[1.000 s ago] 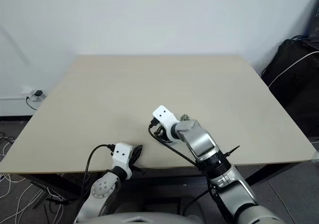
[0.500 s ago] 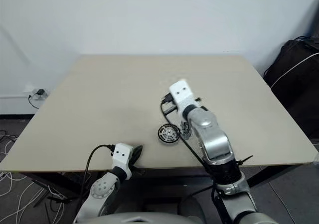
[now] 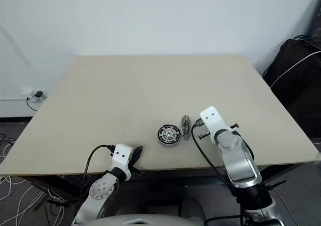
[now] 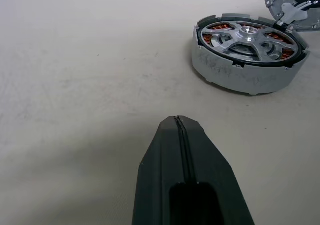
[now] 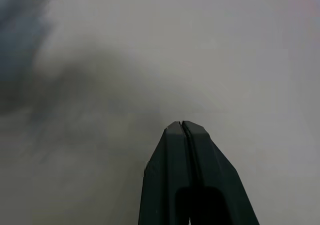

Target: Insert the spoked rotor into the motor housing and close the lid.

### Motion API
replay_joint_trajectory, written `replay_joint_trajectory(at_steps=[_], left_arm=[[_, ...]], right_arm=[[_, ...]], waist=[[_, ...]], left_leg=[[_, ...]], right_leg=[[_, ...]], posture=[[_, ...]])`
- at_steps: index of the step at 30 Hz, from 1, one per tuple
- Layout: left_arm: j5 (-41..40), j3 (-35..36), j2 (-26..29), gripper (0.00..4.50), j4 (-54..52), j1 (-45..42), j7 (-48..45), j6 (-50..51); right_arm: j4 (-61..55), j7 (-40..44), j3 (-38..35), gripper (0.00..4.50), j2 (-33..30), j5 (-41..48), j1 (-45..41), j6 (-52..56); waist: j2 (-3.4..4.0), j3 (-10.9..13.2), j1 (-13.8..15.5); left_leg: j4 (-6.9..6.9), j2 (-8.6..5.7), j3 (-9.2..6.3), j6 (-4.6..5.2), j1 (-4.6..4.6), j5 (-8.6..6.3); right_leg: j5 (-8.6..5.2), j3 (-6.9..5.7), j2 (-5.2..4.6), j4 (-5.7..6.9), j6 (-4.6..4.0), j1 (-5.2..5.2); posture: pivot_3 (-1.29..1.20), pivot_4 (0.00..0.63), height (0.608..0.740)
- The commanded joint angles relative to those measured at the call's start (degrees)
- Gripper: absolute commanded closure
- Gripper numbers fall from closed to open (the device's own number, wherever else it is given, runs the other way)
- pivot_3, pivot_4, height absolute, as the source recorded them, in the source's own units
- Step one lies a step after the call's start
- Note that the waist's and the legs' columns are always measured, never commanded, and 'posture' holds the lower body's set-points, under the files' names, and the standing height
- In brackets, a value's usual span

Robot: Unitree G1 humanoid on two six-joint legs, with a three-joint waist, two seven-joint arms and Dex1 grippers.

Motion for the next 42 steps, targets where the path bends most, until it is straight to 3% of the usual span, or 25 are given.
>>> replay_joint_trajectory(at_steps=[1,13,23,32,36,38,42], left_arm=[[-0.4,-0.3,0.3,4.5,-2.6,-0.8,-0.7,-0.6],[-0.5,0.1,0.4,4.5,-2.6,-0.7,-1.0,-0.1],[-0.4,0.3,0.2,4.5,-2.7,-0.6,-0.7,-0.1],[-0.3,0.5,0.1,4.5,-3.1,0.0,-0.4,-0.1],[-0.2,0.6,0.0,4.5,-3.3,0.2,-0.2,0.0],[-0.2,0.6,-0.1,4.5,-3.3,0.2,-0.2,0.0],[-0.2,0.4,-0.1,4.5,-3.2,0.0,-0.2,0.0]], right_arm=[[-5.9,3.9,-0.1,4.47,0.6,4.0,-0.7,0.6],[-7.4,9.0,-0.7,4.47,3.5,12.8,-2.7,-3.7],[10.5,8.0,6.6,4.47,9.6,11.8,-5.5,-9.9],[24.1,7.2,8.4,4.47,14.7,10.8,-9.1,-15.7],[20.9,7.6,6.0,4.47,16.4,12.5,-7.8,-20.7],[18.6,6.4,5.2,4.47,16.6,11.4,-5.9,-30.7],[15.9,9.2,6.0,4.47,13.1,10.2,-4.8,-36.6]], waist=[[-0.02,0.0,0.0],[-0.1,0.0,0.4],[-0.15,0.0,0.4],[-0.1,-0.1,0.1],[-0.08,-0.1,0.2],[-0.08,0.0,0.3],[-0.05,0.0,0.2]], left_leg=[[0.0,0.01,0.0,0.0,0.01,0.0],[0.0,0.0,0.0,0.03,-0.02,-0.02],[0.0,-0.01,0.0,0.03,0.04,-0.02],[0.01,0.02,0.03,0.02,0.14,-0.02],[0.01,0.04,0.02,0.02,0.12,-0.01],[0.01,0.03,0.02,0.02,0.07,-0.02],[0.0,-0.03,0.03,0.04,-0.03,-0.03]], right_leg=[[-0.07,0.0,0.01,0.0,0.11,0.01],[-0.01,0.0,-0.01,-0.04,0.03,0.0],[0.0,-0.01,-0.01,-0.03,0.01,0.09],[0.01,0.01,0.0,0.01,0.01,0.15],[0.02,0.01,-0.01,0.01,0.01,0.14],[0.02,0.01,-0.01,0.0,0.02,0.09],[0.01,0.03,-0.02,-0.03,0.05,0.0]], posture=[[0.0,0.0,0.74],[0.0,0.0,0.74],[0.0,0.0,0.74],[0.0,0.0,0.74],[0.0,0.0,0.74],[0.0,0.0,0.74],[0.0,0.0,0.74]])
